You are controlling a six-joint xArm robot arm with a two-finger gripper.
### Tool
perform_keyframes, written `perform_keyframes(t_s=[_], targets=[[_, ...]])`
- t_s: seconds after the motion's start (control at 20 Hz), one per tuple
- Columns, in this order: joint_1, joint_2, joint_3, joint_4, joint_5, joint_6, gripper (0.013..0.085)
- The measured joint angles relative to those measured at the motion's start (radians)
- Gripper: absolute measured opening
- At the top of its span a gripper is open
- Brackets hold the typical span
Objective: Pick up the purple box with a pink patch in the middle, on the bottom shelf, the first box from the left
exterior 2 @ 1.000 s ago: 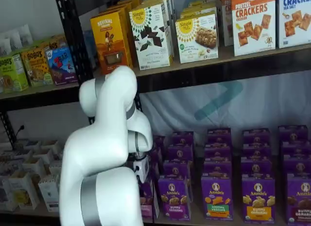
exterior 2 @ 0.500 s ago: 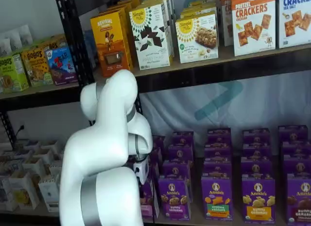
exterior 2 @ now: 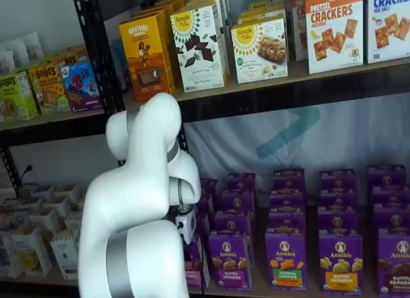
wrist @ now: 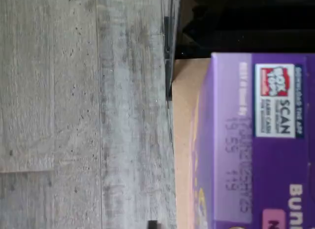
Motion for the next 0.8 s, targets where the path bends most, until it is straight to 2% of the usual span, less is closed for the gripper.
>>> perform_keyframes(t_s=[0.05,0.1,0.7,0.75,0.8], targets=[[0.001,0.000,0.001,0.000,-0.001,0.001,0.0610],[0.001,0.000,0.002,0.000,-0.003,0.001,0.0570],[0.007,-0.003,0.026,0.019,-0.051,-0.013,0.0570],[0.007,-0.003,0.029,0.020,-0.056,-0.014,0.0530],[0.008,-0.003,0.030,0.023,-0.061,-0.016,0.0530]])
